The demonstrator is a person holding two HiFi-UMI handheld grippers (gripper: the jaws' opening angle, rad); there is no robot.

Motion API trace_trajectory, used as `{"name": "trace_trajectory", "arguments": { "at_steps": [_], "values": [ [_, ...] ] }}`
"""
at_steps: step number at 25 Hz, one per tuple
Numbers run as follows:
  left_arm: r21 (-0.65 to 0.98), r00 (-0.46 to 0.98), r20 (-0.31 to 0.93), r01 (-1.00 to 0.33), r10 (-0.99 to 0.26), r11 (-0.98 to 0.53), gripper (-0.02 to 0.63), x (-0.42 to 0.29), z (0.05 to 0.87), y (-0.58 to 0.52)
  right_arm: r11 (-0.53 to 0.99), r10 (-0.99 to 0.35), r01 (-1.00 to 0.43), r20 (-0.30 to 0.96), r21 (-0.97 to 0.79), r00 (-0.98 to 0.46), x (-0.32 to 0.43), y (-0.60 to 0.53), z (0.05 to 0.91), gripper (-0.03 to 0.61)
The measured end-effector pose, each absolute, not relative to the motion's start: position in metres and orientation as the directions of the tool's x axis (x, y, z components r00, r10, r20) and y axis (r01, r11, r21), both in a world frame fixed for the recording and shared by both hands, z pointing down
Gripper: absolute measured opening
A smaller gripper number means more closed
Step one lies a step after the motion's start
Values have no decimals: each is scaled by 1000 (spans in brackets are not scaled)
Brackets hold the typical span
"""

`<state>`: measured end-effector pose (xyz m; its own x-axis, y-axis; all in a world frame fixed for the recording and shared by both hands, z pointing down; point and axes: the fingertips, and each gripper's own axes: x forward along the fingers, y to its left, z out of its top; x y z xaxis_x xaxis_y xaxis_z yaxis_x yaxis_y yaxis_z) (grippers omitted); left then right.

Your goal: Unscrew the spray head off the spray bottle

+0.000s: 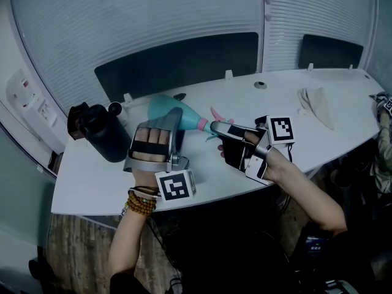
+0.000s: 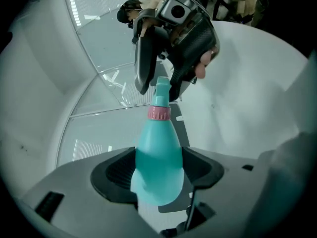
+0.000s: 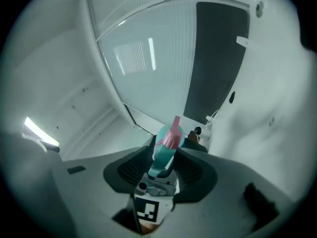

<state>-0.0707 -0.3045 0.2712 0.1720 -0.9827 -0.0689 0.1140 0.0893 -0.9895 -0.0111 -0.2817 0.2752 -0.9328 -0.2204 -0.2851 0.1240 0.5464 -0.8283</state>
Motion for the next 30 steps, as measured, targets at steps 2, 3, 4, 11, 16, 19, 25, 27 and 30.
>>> {"name": "trace_trajectory", "arguments": {
  "at_steps": [2,3,4,11,16,19,25,27,30],
  "values": [
    [-991,182,-57,106,-982,77,301,-66,273,-305,616,-223,62,-249,-785,-942,-12,-283,274,157],
    [-992,186,-51,104,-981,71,301,-65,273,-305,641,-219,43,-236,-766,-947,-12,-283,274,149],
    [-992,190,-48,104,-981,69,301,-64,272,-304,653,-212,36,-228,-757,-950,-12,-282,274,149],
    [-993,222,-9,110,-975,35,298,-56,266,-300,688,-172,17,-185,-726,-967,-8,-283,271,146],
    [-995,231,58,88,-971,-38,294,-56,267,-296,743,-140,-14,-134,-669,-981,-6,-279,265,146],
    [-995,249,93,55,-964,-82,290,-55,267,-294,804,-133,-59,-82,-592,-988,-5,-277,260,146],
    [-975,308,181,-69,-934,-212,284,-52,271,-289,947,-180,-213,153,-241,-972,-5,-271,257,144],
    [-953,344,232,-106,-910,-283,284,-52,278,-287,972,-228,-234,277,9,-934,-7,-266,259,138],
    [-898,406,324,-152,-855,-413,284,-52,285,-284,925,-295,-145,422,351,-857,-13,-258,260,135]
  ]
}}
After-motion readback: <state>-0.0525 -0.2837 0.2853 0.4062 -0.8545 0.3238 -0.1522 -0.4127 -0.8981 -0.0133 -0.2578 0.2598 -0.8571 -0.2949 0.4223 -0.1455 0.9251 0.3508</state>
